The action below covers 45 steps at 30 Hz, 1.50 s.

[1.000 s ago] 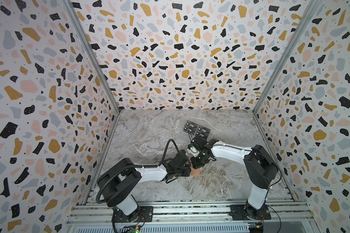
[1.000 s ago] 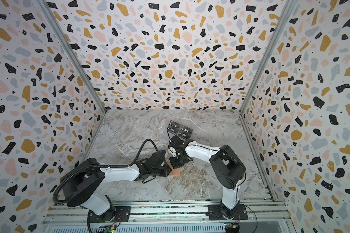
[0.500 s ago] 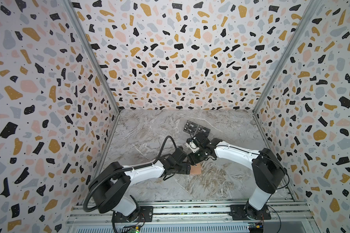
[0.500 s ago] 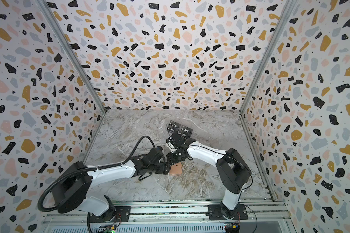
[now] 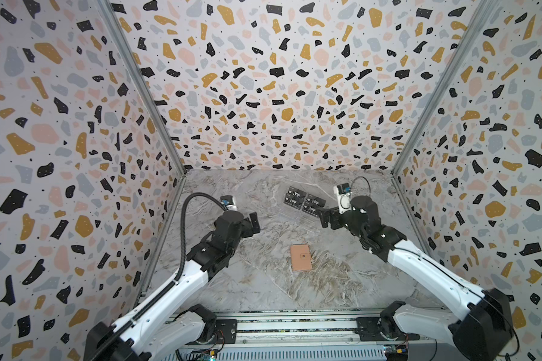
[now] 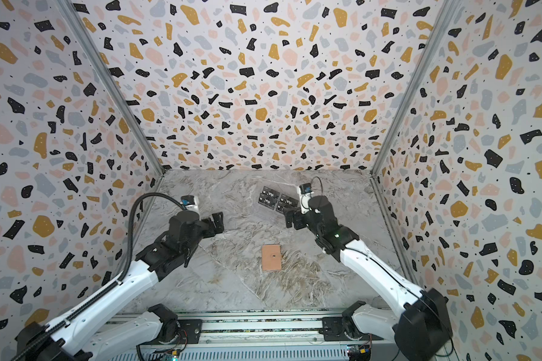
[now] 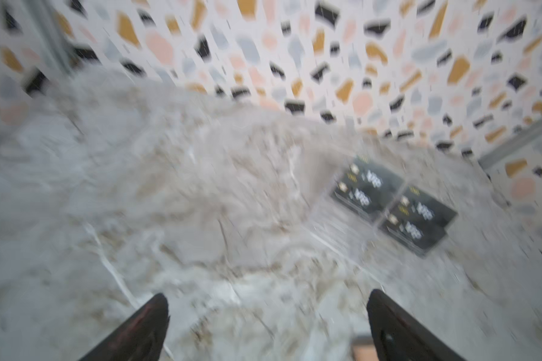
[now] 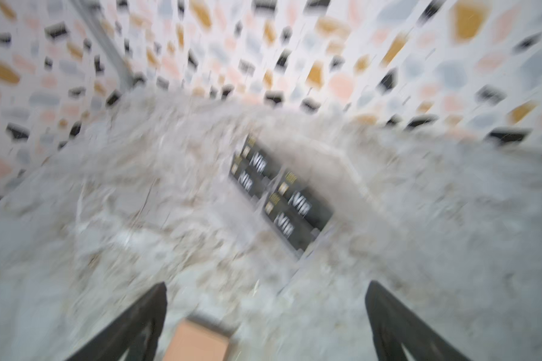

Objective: Insert credit cards into a card holder
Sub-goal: Reset both arms

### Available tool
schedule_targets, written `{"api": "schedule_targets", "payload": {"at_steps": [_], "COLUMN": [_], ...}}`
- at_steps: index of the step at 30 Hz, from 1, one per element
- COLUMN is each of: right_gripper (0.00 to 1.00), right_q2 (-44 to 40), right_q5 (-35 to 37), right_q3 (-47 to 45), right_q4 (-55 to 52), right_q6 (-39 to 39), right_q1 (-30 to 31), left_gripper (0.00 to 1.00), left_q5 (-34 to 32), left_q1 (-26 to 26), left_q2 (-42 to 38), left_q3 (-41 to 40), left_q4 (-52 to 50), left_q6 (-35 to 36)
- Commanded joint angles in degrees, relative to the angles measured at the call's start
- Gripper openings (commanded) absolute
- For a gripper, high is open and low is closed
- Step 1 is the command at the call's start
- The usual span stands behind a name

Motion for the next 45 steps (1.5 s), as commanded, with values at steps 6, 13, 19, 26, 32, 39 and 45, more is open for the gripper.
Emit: {"api": "schedule_targets", "payload": {"at_steps": [6,13,19,26,32,39,45], "right_gripper": [0.99,0.99,0.99,0.99,0.99,0.99,0.99], "right_q2": [-10.74,-11.31,-1.36,10.89,20.71,24.54,24.17], "right_q5": [6.26,-1.17,-0.82,-1.29,-4.29,-3.14,-1.35], "right_q3": [-19.88,-29.05,-33.57,-33.70,-35.04,-30.40,-30.50], "right_q4": [25.10,33.03,46.72,58.19,70.25,65.43,65.29], "right_q6": [-8.75,-5.45,-5.44,-6.88,-6.82,-7.92,-8.53], "right_q1": [-11.26,-23.32,-24.22,-25.91,-27.69,-26.51,-25.42], "left_gripper": [1.00,1.00,1.00,1.00,1.00,1.00,1.00], "left_q5": [-20.19,-18.13,-15.04,-13.31,-5.65,-5.43,-5.56], "left_q1": [3.35,9.12,13.32,14.33,20.67,20.76,20.76], "left_q2": [-6.24,-4.57,7.37,20.13,28.98,28.20,27.63], "left_q3": [-18.64,-32.61,-34.16,-27.01,-31.34,-29.79,-30.64], "left_q4": [23.08,42.25,58.54,62.58,79.31,74.34,75.61], "left_q6": [18.76,20.69,20.15,25.27,23.47,23.19,23.18]}}
